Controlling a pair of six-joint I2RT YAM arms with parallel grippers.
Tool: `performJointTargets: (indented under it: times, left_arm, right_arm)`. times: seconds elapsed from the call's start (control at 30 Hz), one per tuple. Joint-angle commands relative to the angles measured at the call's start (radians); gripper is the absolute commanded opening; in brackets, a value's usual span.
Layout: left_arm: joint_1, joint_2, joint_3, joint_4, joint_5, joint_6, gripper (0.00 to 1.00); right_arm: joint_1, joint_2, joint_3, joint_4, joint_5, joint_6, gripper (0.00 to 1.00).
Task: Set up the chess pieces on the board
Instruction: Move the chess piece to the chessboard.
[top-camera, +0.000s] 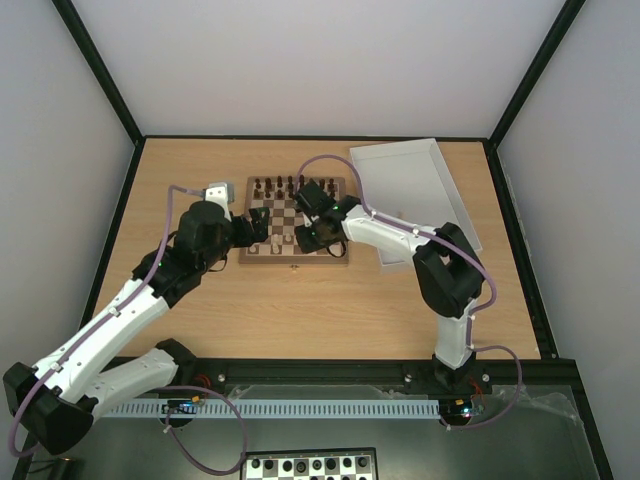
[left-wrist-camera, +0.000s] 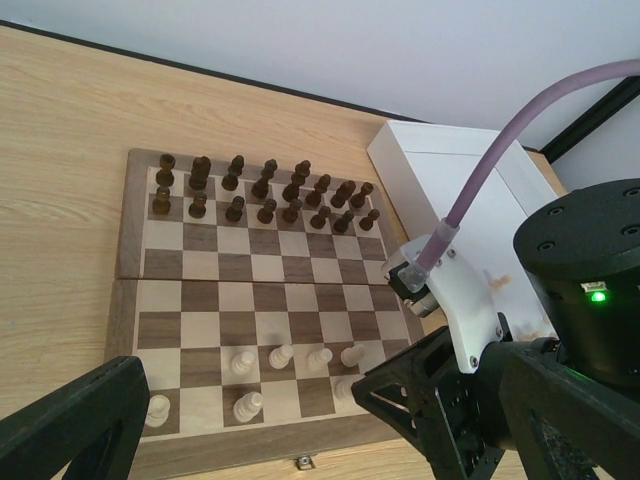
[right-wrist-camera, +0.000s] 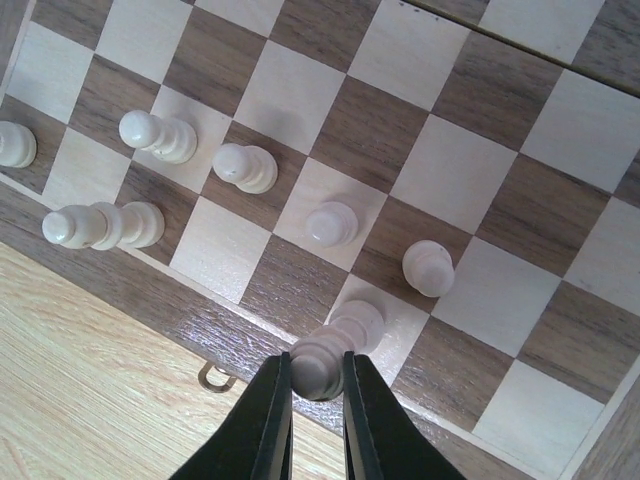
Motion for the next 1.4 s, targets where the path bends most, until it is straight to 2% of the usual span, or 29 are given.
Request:
performJointTargets:
  times: [0.0, 1.37]
  left_arm:
    - [-0.006, 0.006, -0.004, 0.021, -0.011, -0.002, 0.99]
    - [-0.005, 0.011, -0.004, 0.023, -0.015, -0.007, 1.0]
  right_arm:
    - [0.004, 0.03, 0.034, -0.05, -0.022, -0.01, 0.09]
    - [0.016, 0.031, 0.063, 0.013, -0.135, 0.0, 0.08]
